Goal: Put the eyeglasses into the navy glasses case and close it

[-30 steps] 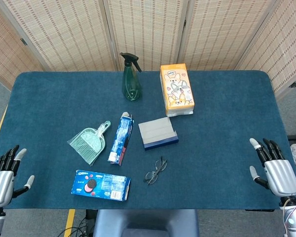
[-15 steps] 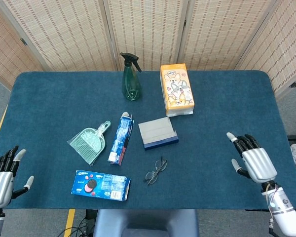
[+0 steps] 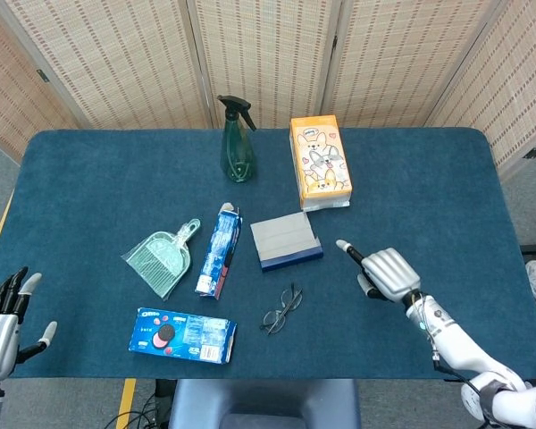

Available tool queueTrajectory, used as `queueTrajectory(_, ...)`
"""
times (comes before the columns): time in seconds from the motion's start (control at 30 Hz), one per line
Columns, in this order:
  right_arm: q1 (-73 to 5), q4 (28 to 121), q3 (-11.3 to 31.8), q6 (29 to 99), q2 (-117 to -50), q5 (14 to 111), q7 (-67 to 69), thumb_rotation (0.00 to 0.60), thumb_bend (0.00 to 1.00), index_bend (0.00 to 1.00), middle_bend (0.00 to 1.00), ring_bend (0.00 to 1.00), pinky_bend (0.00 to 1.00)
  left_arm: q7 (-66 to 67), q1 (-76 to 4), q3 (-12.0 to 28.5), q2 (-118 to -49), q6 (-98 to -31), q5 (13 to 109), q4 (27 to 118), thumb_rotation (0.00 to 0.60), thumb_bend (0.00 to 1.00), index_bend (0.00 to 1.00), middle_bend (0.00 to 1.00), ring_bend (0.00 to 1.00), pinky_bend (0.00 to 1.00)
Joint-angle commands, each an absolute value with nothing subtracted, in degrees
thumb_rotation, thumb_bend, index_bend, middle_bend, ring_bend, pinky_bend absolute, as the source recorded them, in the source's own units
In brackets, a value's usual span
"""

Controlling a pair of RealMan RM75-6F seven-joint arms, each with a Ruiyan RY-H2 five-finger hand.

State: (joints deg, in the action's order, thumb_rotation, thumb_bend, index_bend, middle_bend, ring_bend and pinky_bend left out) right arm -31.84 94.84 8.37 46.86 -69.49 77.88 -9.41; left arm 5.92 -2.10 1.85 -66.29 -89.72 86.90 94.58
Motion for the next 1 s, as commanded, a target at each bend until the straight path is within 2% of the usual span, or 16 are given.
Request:
queueTrajectory(0.03,-36.48,91.07,10.05,41.41,-73.43,73.03,-11.24,0.6,0.8,0.05,0.98,1.0,0.99,5.85,-1.92,1.82,-66.25,-89.81,86.76,94.41,0.6,0.36,0.1,0.0,0.01,0.14)
queueTrajectory(0.13,-40.16,87.83,10.77,37.8,-76.4,68.4,-13.27,0.6,0.87,0.07,1.0,1.0,1.0,5.78,-1.7,1.78,-66.13,-89.91,86.61,94.32,0.6,0.36,0.1,0.0,0.01,0.14)
queueTrajectory(0.33,-44.56,84.02,10.25,34.57,-80.27,62.5,-16.3,0.6,0.92,0.1,1.0,1.0,1.0,5.62,-1.44,1.79,-65.97,-89.94,86.36,94.23,0.6,0.36,0.1,0.0,0.01,0.14)
queueTrajectory(0.77,-50.52,78.82,6.92,33.1,-84.43,52.86,-21.31,0.6,0.92,0.14,1.0,1.0,1.0,5.25,-1.0,1.78,-65.97,-89.8,85.83,93.64,0.6,0.36,0.1,0.0,0.01,0.14)
queueTrajectory(1.0,-49.78,81.79,4.38,35.81,-81.96,51.99,-21.86,0.6,0.92,0.23,1.0,1.0,1.0,5.06,-0.95,1.86,-66.03,-89.91,86.03,93.51,0.6,0.36,0.1,0.0,0.01,0.14)
